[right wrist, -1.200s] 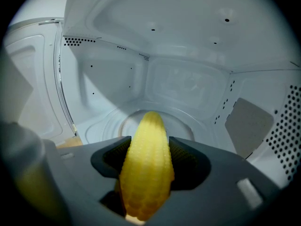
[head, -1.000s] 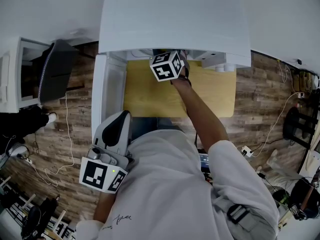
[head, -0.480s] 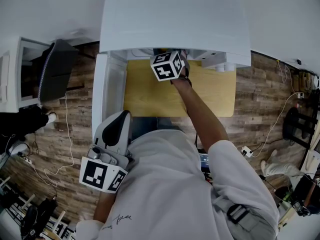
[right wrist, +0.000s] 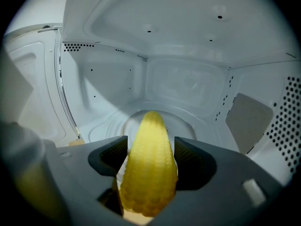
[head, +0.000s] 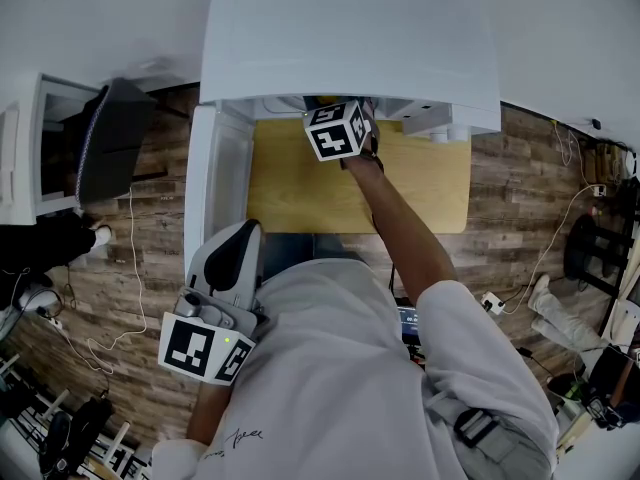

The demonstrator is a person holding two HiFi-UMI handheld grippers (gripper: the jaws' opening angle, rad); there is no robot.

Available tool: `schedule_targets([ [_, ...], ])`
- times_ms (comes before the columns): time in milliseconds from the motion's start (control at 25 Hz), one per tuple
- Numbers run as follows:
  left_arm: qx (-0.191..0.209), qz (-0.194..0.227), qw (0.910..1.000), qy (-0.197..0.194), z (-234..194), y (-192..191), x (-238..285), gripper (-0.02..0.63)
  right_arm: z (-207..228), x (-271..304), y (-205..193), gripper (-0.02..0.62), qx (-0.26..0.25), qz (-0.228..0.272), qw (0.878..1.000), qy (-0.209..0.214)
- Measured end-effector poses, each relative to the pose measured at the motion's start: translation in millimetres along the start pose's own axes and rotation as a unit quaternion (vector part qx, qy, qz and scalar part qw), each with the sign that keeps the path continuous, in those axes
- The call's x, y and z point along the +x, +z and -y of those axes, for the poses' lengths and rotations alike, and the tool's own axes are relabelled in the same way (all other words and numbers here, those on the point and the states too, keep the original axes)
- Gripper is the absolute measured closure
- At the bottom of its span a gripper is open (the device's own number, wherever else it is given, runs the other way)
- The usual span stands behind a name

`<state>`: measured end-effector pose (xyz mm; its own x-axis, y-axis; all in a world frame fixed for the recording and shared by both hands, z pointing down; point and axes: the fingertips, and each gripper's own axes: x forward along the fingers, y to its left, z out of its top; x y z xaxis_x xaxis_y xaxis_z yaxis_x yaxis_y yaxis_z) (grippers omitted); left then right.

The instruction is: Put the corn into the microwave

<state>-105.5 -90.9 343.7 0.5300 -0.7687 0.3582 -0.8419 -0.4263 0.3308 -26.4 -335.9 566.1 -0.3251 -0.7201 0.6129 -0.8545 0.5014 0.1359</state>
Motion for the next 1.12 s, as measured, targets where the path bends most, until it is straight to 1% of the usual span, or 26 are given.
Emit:
schedule_targets([
  [480, 0.004, 0.007, 1.0, -0.005, 5, 1, -6, 0.612, -1, -12, 4, 0.282, 0.006, 0.005, 1.0, -0.002],
  [920, 0.011, 0.015, 0.9998, -0.011, 17, 2, -11, 0.612, 1, -30, 4, 0.282, 0.019, 0.011, 1.0, 0.005],
  [1120, 0.011, 0.019, 0.9997, -0.014, 22, 1, -12, 0.612, 0, -40, 5, 0.284, 0.013, 0.014, 1.0, 0.005],
])
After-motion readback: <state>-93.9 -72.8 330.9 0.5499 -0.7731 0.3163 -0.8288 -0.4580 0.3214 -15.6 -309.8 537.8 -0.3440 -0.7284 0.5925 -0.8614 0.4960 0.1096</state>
